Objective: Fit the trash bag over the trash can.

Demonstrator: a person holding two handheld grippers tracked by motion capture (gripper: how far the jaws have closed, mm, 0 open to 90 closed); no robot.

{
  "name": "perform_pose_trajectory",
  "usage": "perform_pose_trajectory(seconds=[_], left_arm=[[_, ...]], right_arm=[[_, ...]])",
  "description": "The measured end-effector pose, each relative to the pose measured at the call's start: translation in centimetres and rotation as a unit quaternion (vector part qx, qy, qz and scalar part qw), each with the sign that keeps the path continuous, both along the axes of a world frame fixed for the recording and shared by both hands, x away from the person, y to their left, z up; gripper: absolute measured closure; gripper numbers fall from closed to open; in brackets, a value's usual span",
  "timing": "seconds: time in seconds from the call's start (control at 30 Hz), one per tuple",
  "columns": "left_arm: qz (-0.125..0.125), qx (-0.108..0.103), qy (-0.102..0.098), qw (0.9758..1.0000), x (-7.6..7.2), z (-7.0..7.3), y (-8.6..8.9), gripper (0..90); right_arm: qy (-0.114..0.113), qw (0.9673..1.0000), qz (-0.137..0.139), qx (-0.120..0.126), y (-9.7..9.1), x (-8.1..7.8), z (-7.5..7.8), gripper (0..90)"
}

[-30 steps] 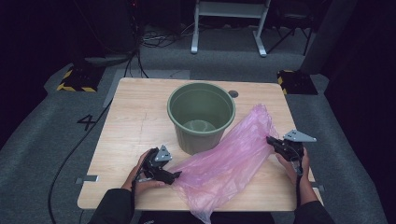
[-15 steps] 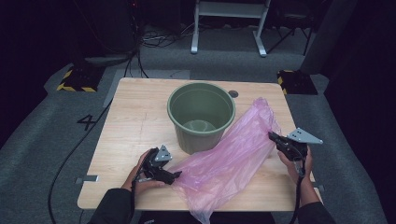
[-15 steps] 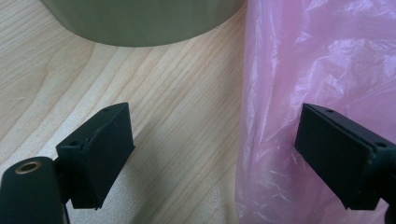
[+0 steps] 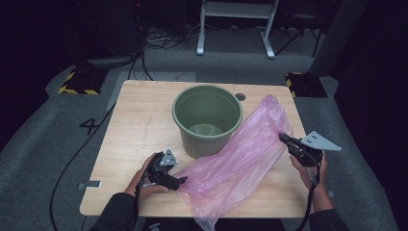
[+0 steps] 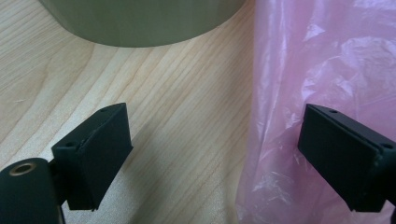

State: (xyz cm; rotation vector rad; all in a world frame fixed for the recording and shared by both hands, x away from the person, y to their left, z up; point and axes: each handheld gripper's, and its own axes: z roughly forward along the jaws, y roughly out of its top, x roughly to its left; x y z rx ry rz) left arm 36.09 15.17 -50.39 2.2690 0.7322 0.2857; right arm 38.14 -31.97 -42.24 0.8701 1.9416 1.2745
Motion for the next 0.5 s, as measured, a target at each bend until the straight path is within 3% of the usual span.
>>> perform_pose_trajectory(seconds=[0.33,0.5], left_arm=[[0.001,0.009,0.004,1.0,0.2,0.2,-0.4,8.1],[-0.006,0.011,0.01,0.9999,0.1,0.5,-0.5,15.8]], right_arm=[[-0.044,0.9988,0.018,0.011,0.8,-1.3,1.9,89.8],[-0.066,0.9973,0.03,0.006,1.7,-1.8,3.4,89.8]])
